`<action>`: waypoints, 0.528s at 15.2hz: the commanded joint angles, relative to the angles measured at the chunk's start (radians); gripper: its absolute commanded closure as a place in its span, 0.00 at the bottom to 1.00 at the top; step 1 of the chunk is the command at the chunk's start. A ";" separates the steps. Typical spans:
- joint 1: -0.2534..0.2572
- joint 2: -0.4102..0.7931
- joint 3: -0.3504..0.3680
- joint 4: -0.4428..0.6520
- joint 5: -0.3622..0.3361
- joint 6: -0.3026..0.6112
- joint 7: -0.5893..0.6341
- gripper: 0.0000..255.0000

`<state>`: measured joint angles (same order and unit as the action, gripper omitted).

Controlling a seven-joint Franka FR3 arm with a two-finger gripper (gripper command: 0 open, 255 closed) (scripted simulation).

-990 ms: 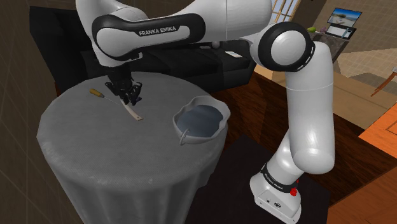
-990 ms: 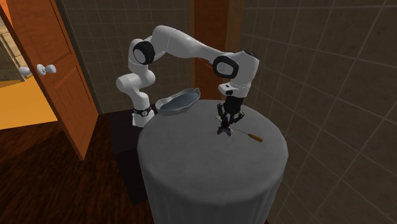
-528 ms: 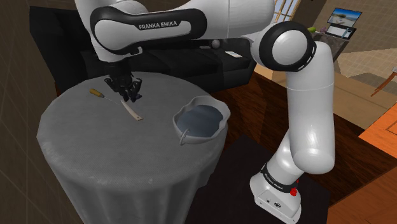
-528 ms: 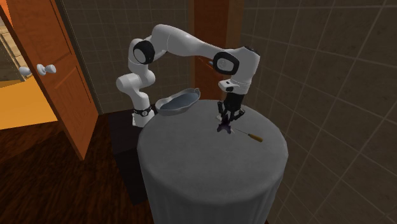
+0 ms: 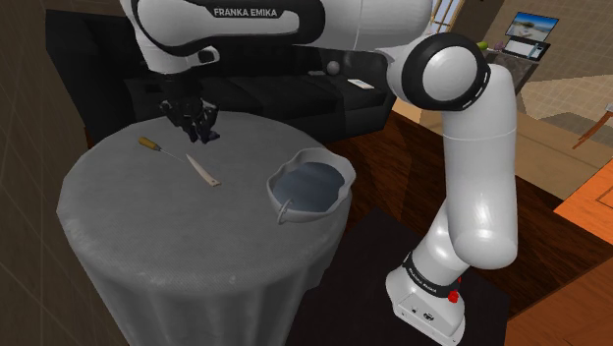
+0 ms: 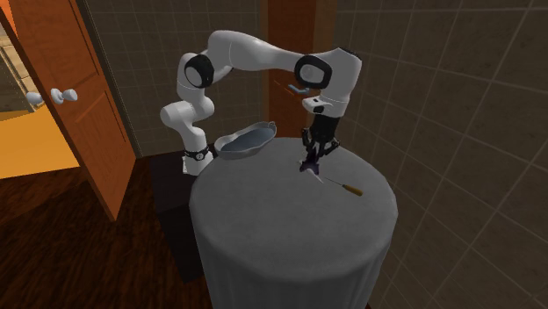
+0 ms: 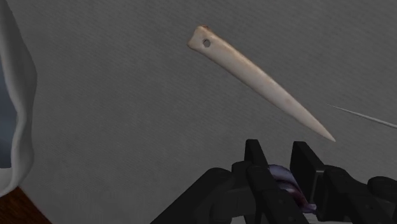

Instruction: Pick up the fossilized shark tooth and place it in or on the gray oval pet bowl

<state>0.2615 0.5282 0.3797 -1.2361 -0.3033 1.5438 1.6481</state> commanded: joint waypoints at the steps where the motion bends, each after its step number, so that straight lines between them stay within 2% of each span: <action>1: 0.005 0.002 0.000 0.029 0.000 -0.027 -0.004 1.00; 8: 0.026 0.022 -0.001 0.158 -0.006 -0.132 -0.020 1.00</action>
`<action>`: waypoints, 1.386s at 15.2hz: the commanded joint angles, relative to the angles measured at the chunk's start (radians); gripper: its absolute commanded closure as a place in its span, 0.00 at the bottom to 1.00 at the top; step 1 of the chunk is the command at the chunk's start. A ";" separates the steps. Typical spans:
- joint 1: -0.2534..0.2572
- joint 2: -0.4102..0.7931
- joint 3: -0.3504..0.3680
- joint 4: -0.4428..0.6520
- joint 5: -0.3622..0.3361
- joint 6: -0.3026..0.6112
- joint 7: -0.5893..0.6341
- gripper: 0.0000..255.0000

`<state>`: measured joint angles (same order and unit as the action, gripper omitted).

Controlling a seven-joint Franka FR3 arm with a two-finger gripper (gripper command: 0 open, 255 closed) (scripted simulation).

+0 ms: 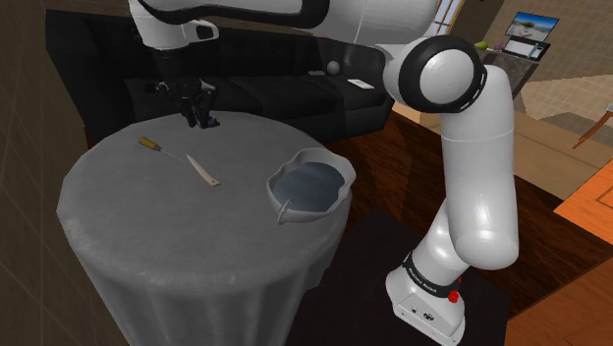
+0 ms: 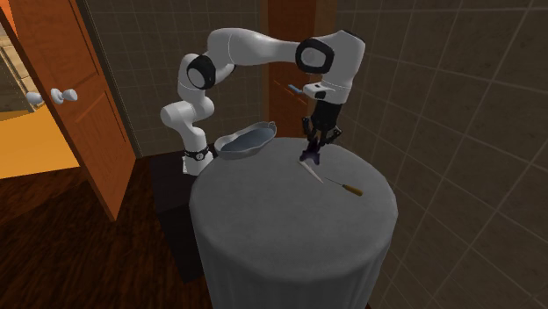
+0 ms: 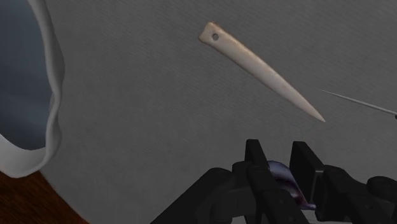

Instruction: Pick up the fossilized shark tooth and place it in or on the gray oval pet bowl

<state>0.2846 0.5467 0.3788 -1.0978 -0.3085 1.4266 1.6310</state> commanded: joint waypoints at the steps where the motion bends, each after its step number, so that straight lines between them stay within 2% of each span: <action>1: 0.007 0.009 -0.001 0.041 -0.003 -0.032 -0.005 1.00; 8: 0.049 0.066 -0.009 0.236 -0.023 -0.165 -0.027 1.00; 13: 0.107 0.162 -0.029 0.472 -0.054 -0.297 -0.058 1.00; 14: 0.047 0.035 -0.002 0.249 -0.020 -0.209 -0.030 1.00; 15: 0.007 -0.048 0.017 0.113 0.003 -0.158 -0.018 1.00; 17: -0.043 -0.180 0.032 -0.087 0.048 -0.088 -0.010 1.00; 18: -0.017 -0.109 0.022 0.023 0.025 -0.128 -0.017 1.00; 19: -0.017 -0.109 0.022 0.023 0.025 -0.128 -0.017 0.00; 21: -0.160 -0.222 0.043 -0.186 0.165 0.052 -0.158 0.00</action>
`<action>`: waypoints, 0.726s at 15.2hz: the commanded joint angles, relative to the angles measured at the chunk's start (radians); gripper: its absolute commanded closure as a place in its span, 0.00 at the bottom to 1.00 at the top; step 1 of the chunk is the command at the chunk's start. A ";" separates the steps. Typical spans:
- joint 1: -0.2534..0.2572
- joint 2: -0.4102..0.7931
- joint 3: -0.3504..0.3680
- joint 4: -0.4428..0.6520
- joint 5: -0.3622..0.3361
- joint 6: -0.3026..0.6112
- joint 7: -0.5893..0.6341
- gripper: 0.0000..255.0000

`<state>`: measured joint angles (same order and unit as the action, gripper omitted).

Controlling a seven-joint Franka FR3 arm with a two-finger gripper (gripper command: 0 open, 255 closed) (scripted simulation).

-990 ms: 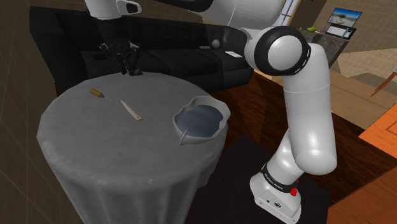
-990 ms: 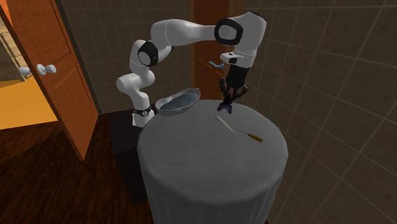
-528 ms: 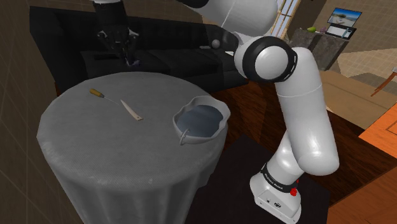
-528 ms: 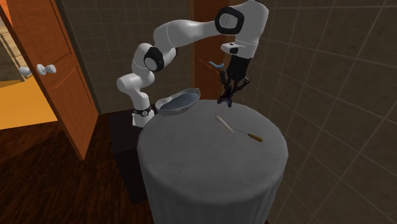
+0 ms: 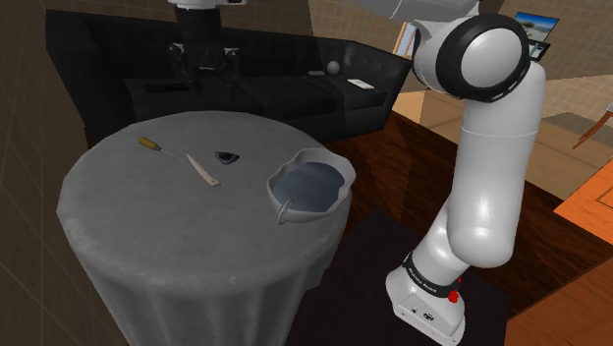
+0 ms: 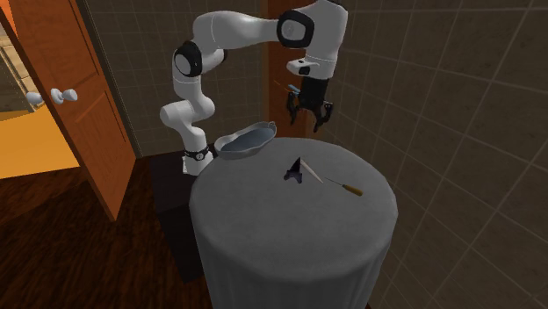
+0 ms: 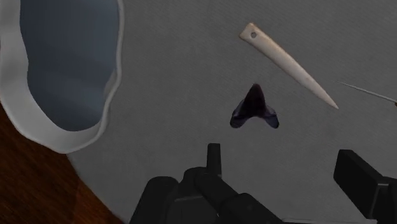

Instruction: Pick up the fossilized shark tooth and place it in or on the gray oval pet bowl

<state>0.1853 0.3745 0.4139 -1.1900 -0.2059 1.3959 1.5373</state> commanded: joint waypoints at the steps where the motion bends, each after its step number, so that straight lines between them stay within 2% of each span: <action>1: -0.122 -0.086 0.012 -0.170 0.132 0.156 -0.146 0.00; 3: -0.220 -0.125 0.013 -0.283 0.271 0.269 -0.320 0.00; 5: -0.299 -0.123 0.011 -0.351 0.406 0.343 -0.500 0.00; 11: -0.293 -0.124 0.014 -0.418 0.411 0.410 -0.507 0.00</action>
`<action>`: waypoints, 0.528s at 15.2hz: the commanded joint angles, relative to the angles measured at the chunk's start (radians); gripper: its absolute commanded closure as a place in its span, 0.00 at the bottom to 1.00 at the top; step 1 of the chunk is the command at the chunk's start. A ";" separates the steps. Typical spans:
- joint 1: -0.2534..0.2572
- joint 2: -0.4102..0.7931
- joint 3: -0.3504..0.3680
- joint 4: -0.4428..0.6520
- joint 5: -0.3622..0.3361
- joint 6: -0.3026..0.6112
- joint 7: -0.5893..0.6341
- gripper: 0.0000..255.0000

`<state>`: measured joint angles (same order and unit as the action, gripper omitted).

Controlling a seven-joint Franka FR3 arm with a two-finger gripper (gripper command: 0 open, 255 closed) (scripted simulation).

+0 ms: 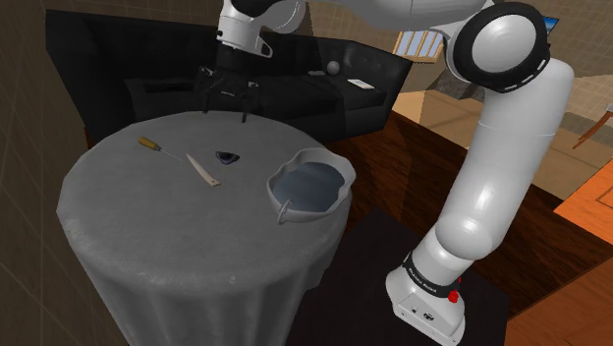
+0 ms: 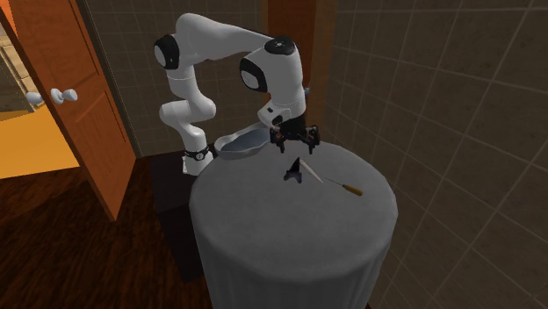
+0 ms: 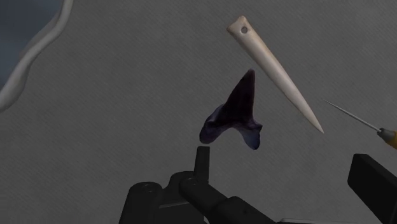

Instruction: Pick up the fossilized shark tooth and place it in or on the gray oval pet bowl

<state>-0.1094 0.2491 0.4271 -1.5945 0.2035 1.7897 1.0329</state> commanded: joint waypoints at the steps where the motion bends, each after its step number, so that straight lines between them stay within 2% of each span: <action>1: 0.003 0.002 0.002 -0.026 0.002 0.030 -0.003 0.00; 8: 0.005 0.003 0.003 -0.045 0.002 0.050 -0.003 0.00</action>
<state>-0.1039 0.2524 0.4299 -1.6393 0.2054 1.8394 1.0296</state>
